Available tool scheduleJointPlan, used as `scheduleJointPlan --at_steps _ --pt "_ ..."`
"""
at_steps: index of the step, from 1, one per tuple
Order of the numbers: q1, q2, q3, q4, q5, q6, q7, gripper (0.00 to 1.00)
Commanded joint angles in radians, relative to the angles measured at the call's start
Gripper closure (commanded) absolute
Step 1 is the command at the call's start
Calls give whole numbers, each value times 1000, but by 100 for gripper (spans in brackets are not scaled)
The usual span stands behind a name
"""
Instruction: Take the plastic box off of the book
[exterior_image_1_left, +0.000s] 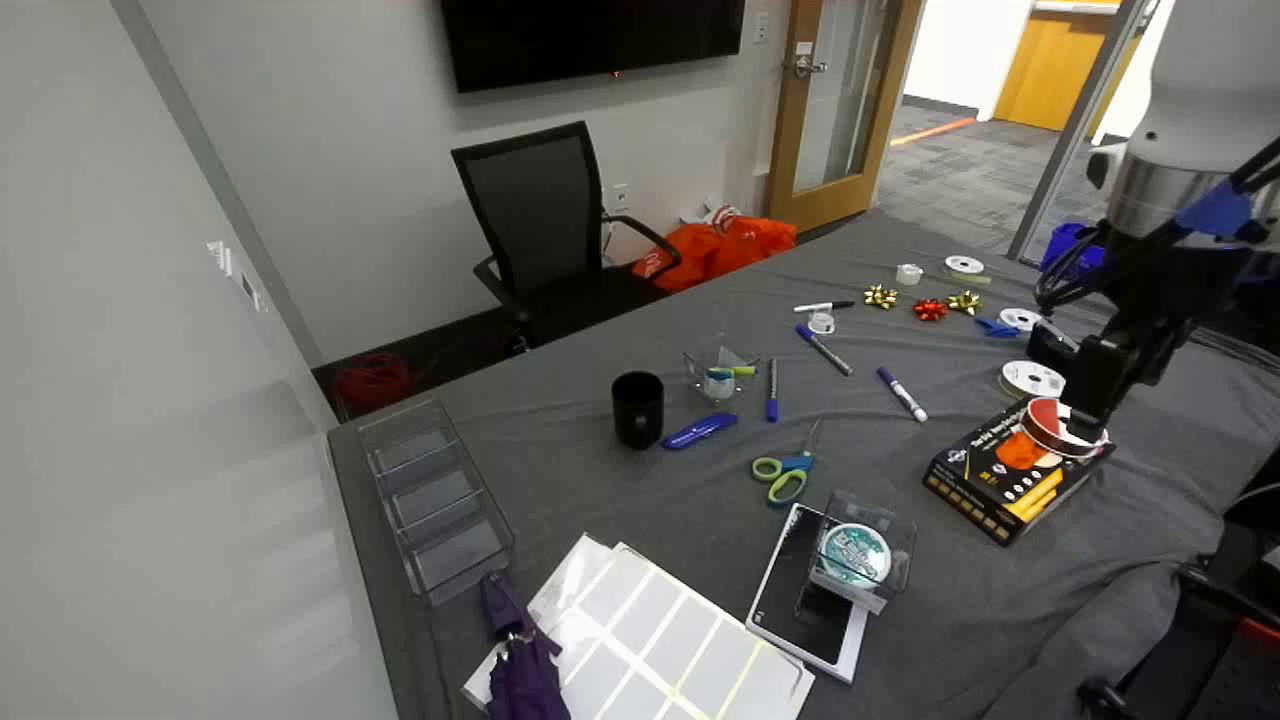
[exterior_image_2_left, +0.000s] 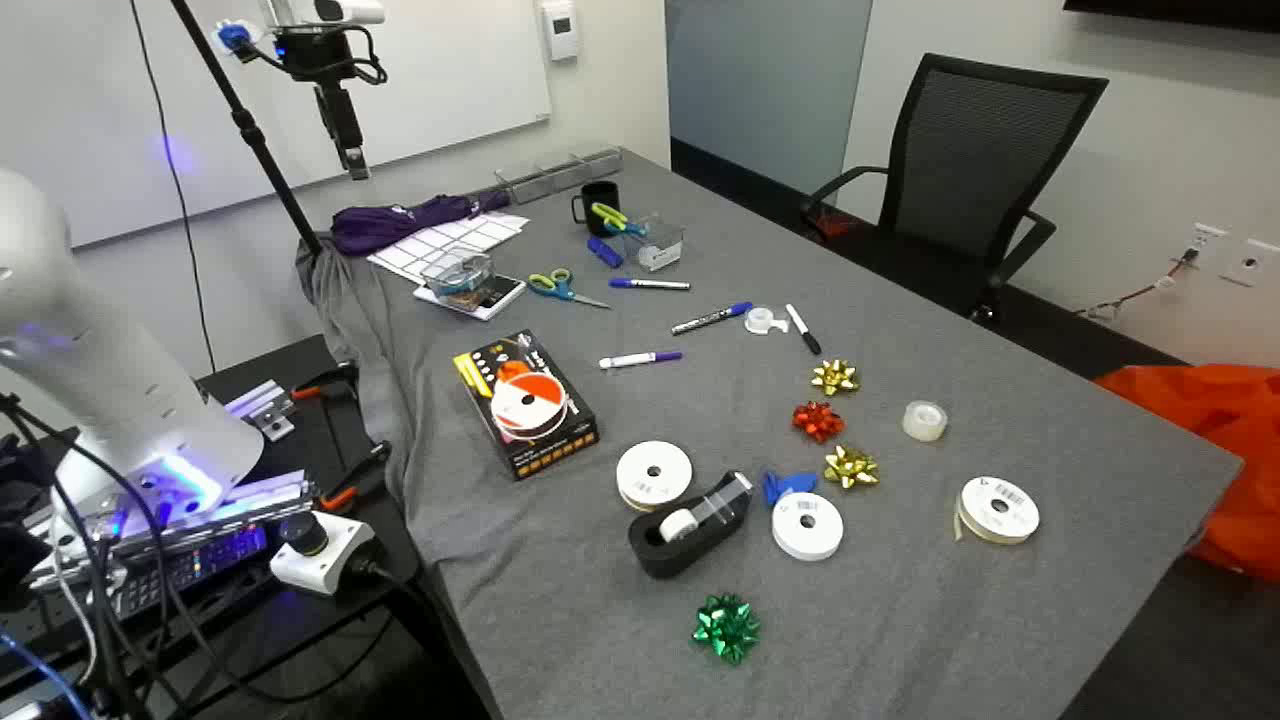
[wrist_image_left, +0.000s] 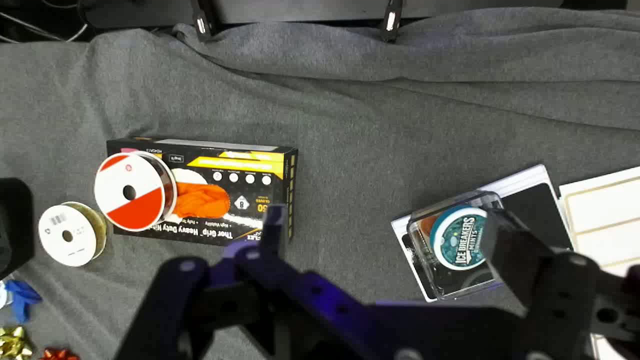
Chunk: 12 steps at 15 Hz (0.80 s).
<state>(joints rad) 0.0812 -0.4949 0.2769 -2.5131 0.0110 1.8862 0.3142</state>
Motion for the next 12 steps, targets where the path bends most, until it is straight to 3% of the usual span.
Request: scheduleJointPlan --at_steps 1,5,12 --pt "19 3 -17 1 -8 -1 8 0" --pt "17 39 -28 -11 30 74 23 0" --pt "18 172 -55 -35 169 325 65 0"
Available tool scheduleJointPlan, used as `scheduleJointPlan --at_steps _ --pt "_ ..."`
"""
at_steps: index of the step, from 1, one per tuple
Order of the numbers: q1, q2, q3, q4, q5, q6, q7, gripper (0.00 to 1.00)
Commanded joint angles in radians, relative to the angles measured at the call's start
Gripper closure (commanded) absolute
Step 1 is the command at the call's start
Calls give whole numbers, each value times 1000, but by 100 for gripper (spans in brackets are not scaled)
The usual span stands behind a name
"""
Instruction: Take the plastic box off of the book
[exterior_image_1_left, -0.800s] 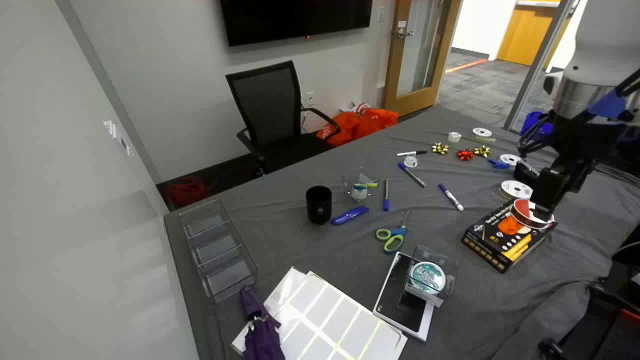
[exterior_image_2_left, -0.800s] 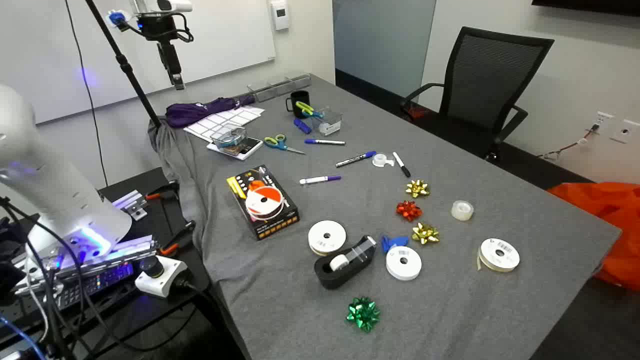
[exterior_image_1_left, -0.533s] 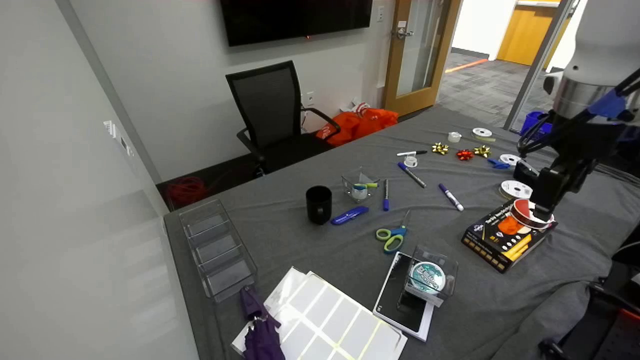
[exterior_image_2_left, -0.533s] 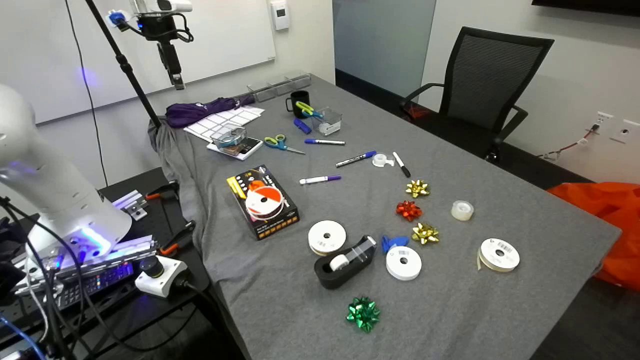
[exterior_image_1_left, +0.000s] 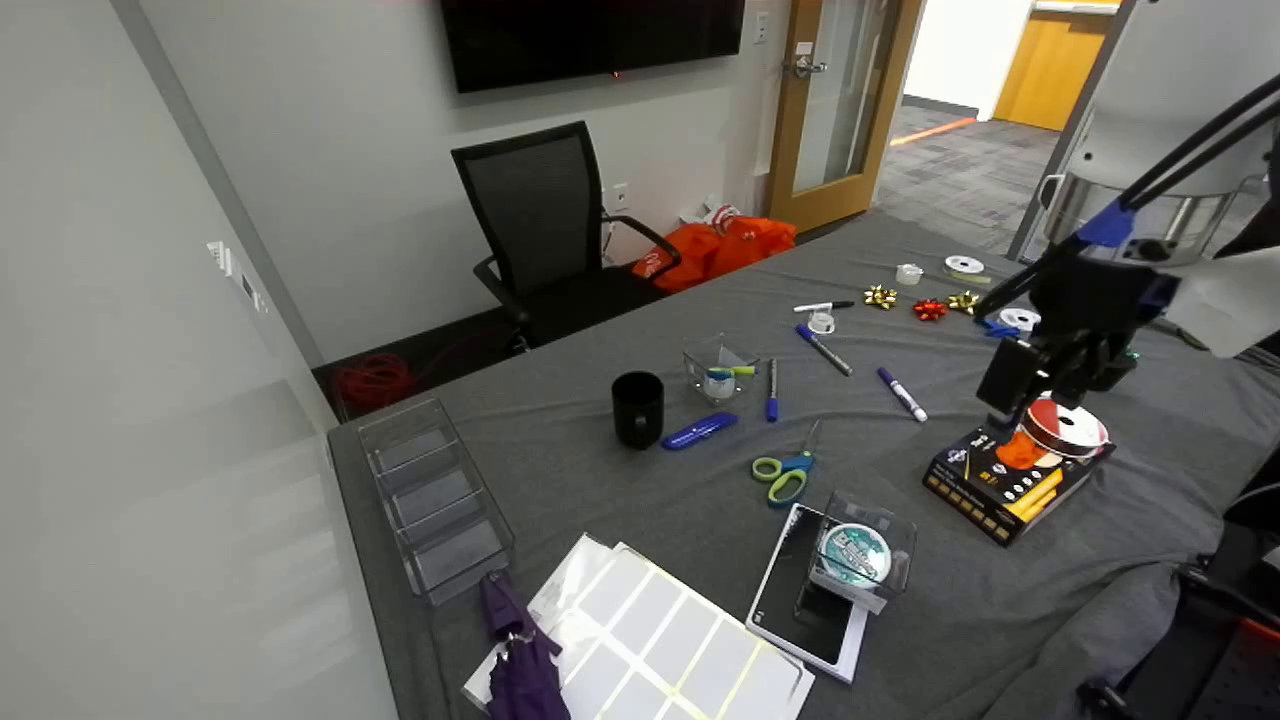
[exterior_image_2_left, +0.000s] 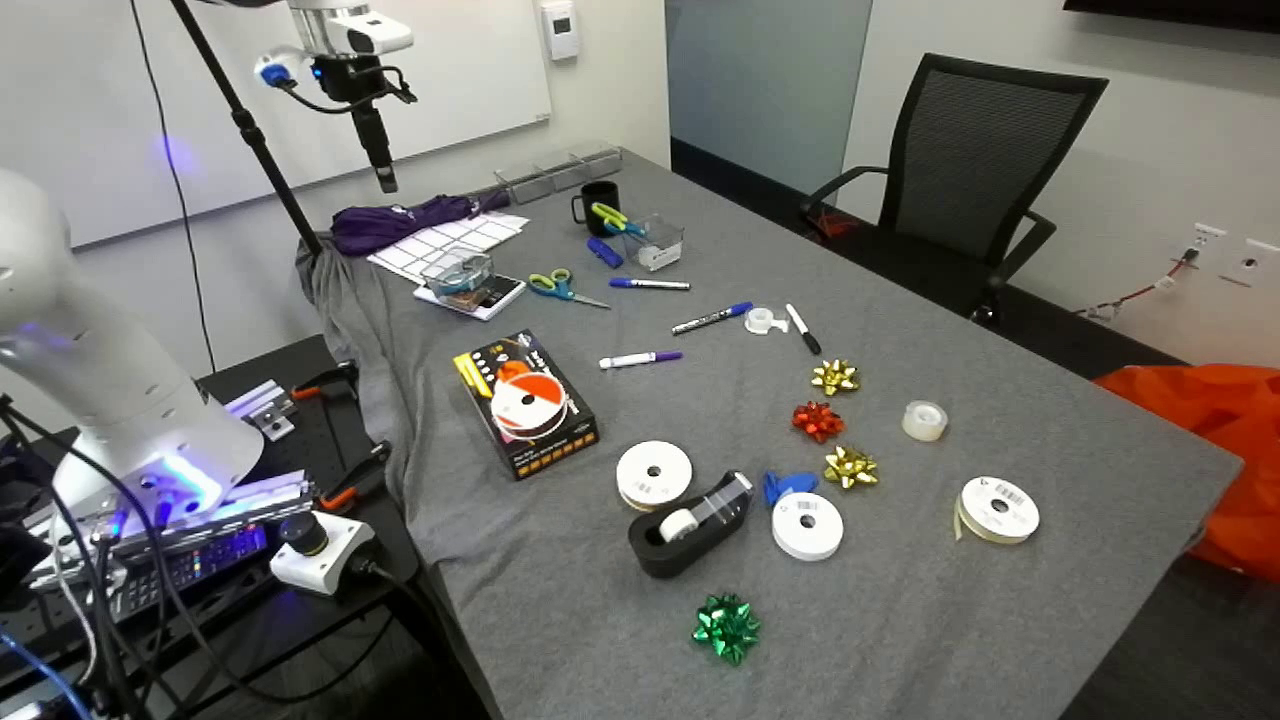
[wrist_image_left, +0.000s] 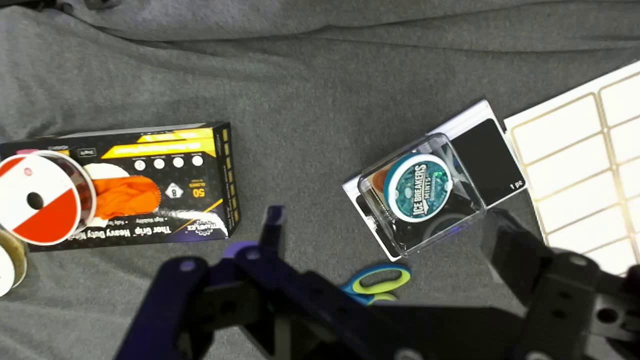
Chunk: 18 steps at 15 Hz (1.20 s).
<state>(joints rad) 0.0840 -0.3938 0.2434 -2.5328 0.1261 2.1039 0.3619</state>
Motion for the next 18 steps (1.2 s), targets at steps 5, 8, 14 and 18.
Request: scheduleJointPlan --at_steps 5,8,14,18 --pt "29 196 -46 -28 195 287 12 0" --pt "42 263 -60 -35 303 388 10 0" --pt "49 375 -52 -90 298 665 91 0" --pt "43 429 -74 -107 115 697 236 0"
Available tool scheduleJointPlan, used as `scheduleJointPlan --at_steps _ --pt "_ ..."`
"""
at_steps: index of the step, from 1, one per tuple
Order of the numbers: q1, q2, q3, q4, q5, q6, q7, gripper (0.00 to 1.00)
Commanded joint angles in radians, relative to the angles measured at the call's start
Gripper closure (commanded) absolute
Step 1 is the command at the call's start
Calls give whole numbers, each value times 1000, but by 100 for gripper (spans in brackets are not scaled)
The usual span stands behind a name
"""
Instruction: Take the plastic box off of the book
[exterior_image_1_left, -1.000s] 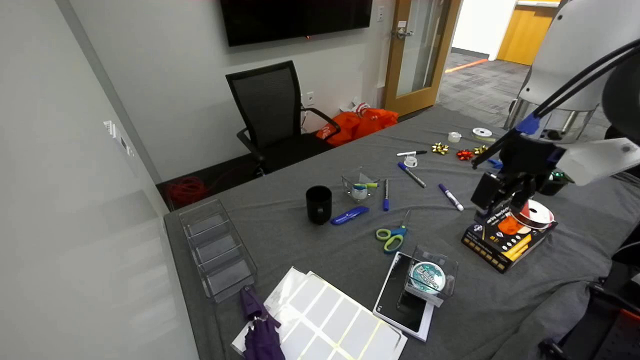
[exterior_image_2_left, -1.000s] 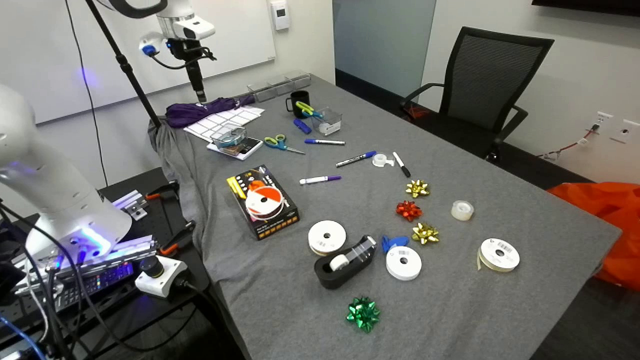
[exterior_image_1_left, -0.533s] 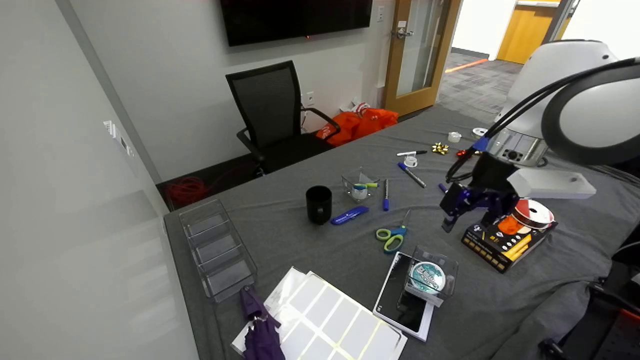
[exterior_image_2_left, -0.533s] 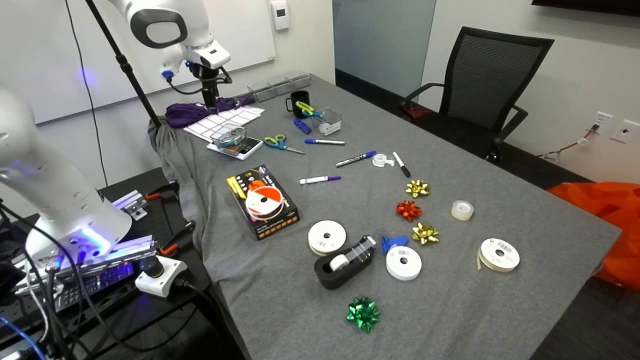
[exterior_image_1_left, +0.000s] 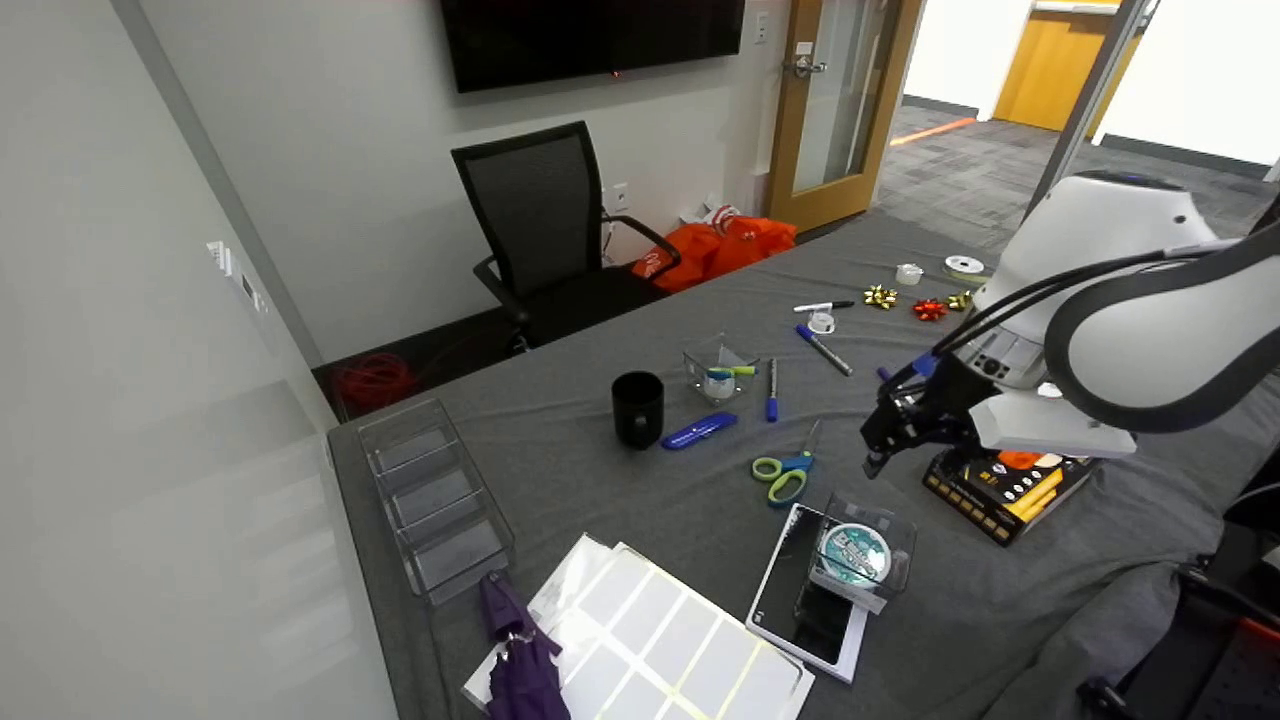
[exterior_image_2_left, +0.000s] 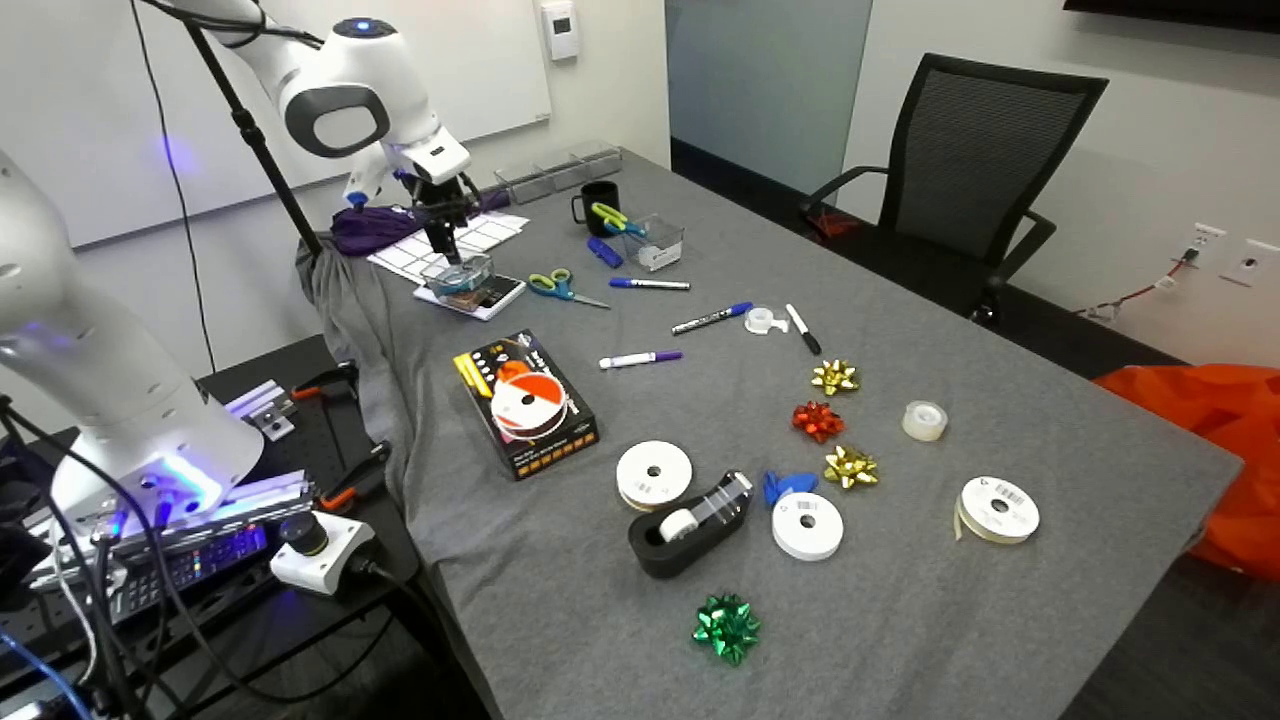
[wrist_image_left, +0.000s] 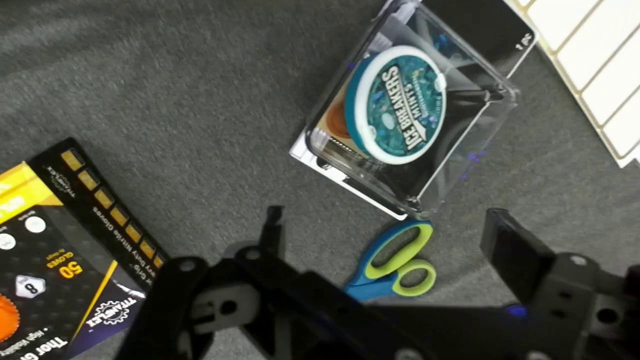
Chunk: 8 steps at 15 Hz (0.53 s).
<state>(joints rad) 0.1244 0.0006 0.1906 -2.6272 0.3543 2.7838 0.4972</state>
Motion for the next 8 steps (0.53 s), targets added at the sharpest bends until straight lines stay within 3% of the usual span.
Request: scheduleJointPlan --at_steps 1,4,8 --pt "6 43 -32 -9 -174 0 160 0" --pt "18 61 -53 27 -320 -100 294 0" --pt "25 81 -45 65 -328 -202 318 0"
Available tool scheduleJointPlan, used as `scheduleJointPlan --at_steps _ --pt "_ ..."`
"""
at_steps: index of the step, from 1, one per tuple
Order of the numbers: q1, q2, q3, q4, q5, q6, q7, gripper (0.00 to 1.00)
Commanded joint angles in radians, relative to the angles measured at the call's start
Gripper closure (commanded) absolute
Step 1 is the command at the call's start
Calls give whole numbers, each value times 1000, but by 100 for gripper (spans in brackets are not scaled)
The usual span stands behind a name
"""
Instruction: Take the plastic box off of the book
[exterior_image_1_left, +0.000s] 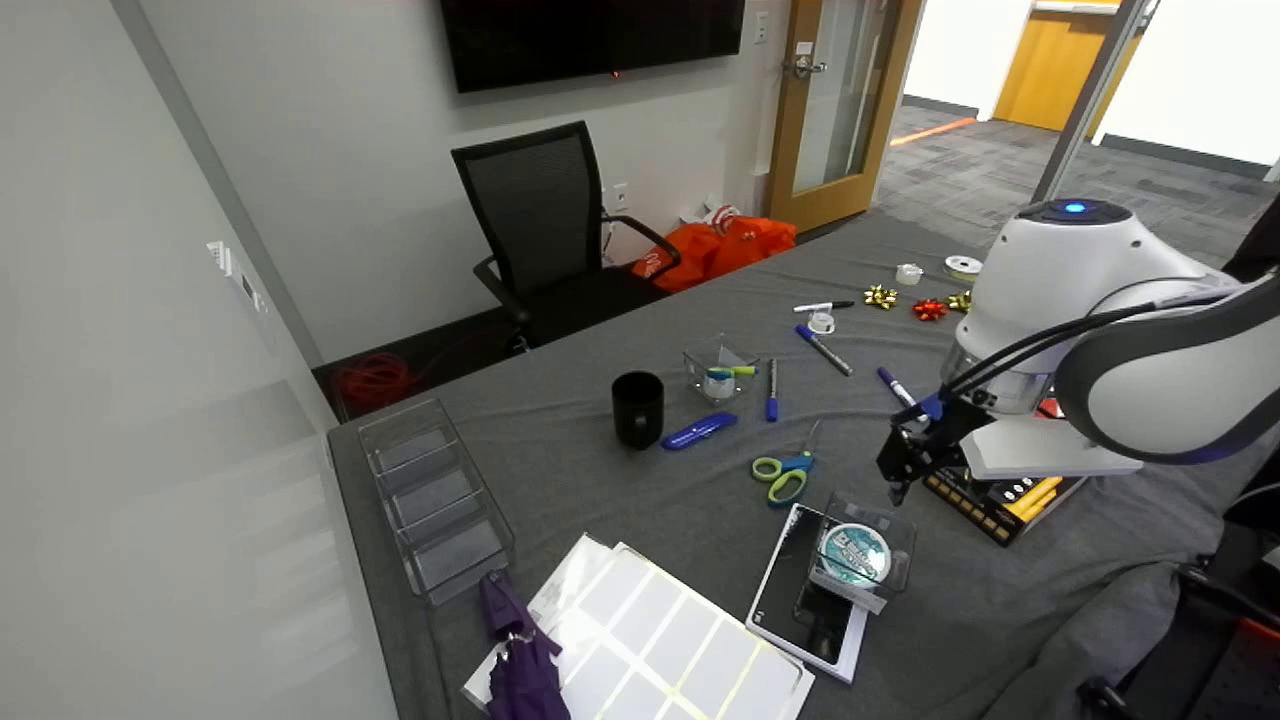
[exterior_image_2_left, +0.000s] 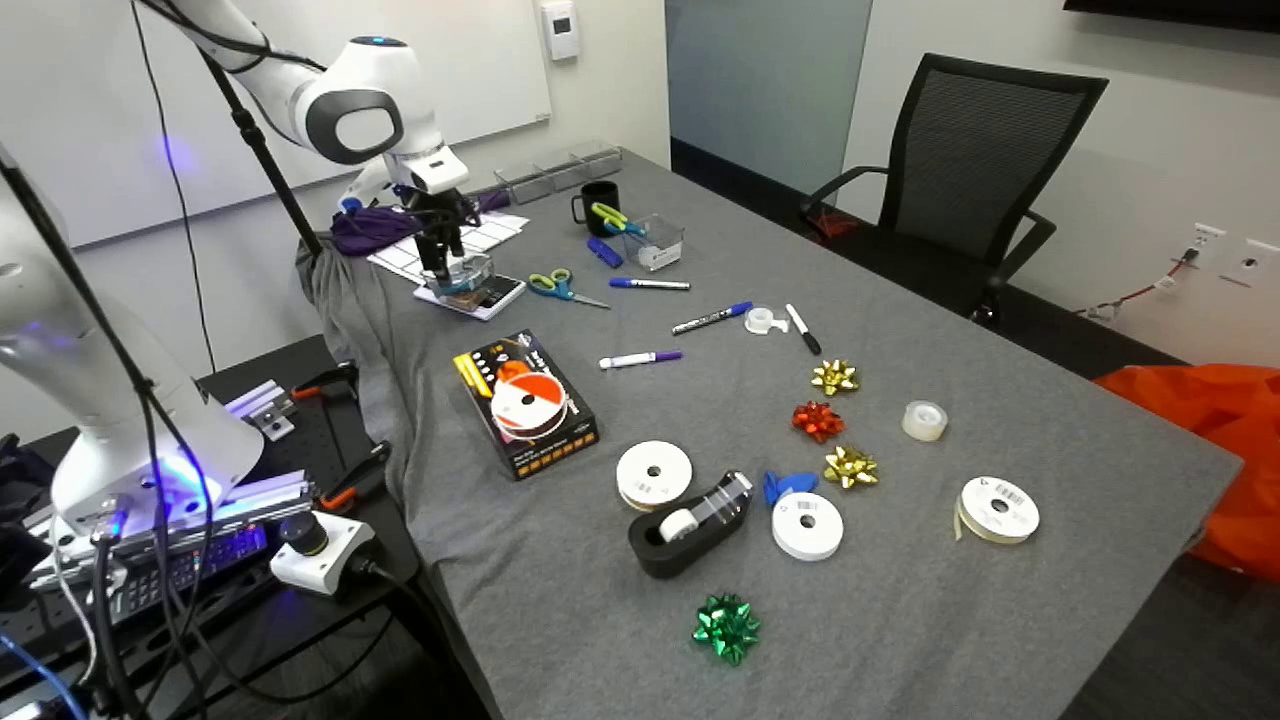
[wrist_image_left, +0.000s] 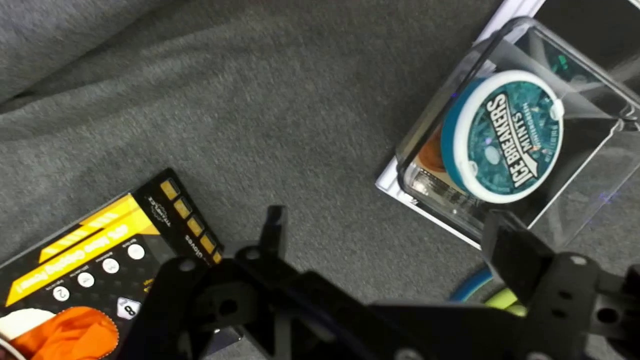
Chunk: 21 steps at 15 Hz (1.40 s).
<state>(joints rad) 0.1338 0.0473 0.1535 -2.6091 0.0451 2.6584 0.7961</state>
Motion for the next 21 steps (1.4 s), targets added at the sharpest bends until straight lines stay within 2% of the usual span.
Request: scheduleJointPlan --at_steps 1,8,17,18,19,21 --pt "17 40 -7 56 -16 -95 7 0" --pt "38 119 -14 97 -13 -78 -34 0" --pt "50 184 -60 134 -61 -78 -54 0" --pt "54 188 -66 139 -70 -84 -47 25" --pt "57 192 -71 145 -78 -89 -42 26" --pt "61 196 -82 162 -91 -105 -39 41"
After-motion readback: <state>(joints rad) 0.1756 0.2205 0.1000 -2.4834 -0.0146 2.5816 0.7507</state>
